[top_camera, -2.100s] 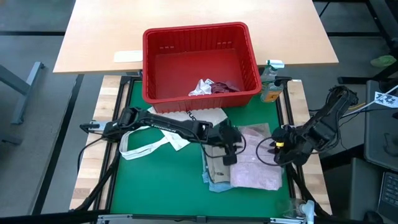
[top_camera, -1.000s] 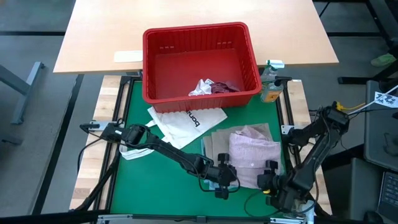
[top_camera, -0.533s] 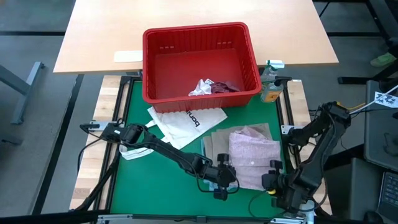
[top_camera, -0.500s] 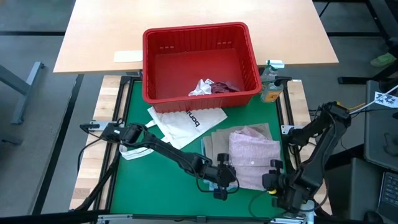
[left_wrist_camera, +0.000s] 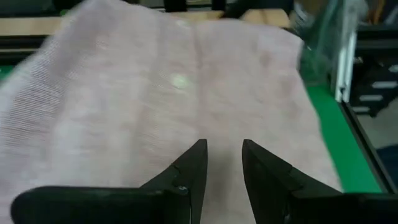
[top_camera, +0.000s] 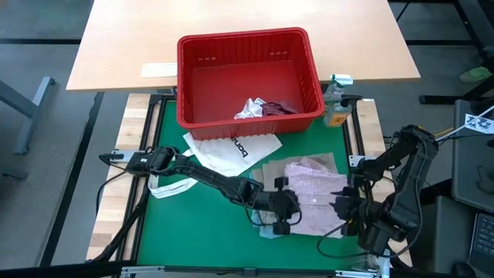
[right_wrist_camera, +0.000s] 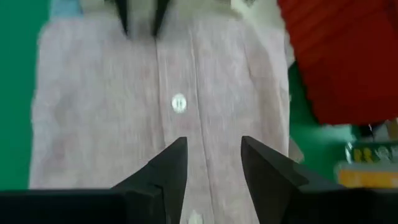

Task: Fold laundry
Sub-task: Fold the pink shirt

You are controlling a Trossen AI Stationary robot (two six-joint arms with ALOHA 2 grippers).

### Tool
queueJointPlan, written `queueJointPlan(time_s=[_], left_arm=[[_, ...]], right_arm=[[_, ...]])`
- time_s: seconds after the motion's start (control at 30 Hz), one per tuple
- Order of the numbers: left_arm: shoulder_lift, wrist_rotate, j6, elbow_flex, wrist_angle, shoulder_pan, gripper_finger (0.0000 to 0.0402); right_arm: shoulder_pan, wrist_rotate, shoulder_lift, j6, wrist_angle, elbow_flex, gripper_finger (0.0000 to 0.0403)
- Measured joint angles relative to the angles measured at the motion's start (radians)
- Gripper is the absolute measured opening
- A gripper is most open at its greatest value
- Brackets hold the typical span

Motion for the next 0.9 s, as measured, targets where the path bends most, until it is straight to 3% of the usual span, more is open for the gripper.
queueJointPlan(time_s=[0.33,0.53,0.7,0.9], left_arm=[[-0.001,0.007,-0.060,0.000,0.061,0.116,0.0096],[-0.024,0.194,-0.201,0.000,0.025,0.160,0.0096],[-0.088,0.372,-0.280,0.000,-0.133,0.187,0.0096],[-0.170,0.351,-0.279,0.000,-0.321,0.184,0.0096]], right_arm=[[-0.128,0.021,-0.205,-0.014,0.005,-0.143,0.0152],[-0.175,-0.090,-0.308,0.103,0.011,-0.219,0.0152],[-0.173,-0.140,-0.324,0.112,0.030,-0.223,0.0152],[-0.173,-0.239,-0.324,0.111,0.033,-0.223,0.0152]])
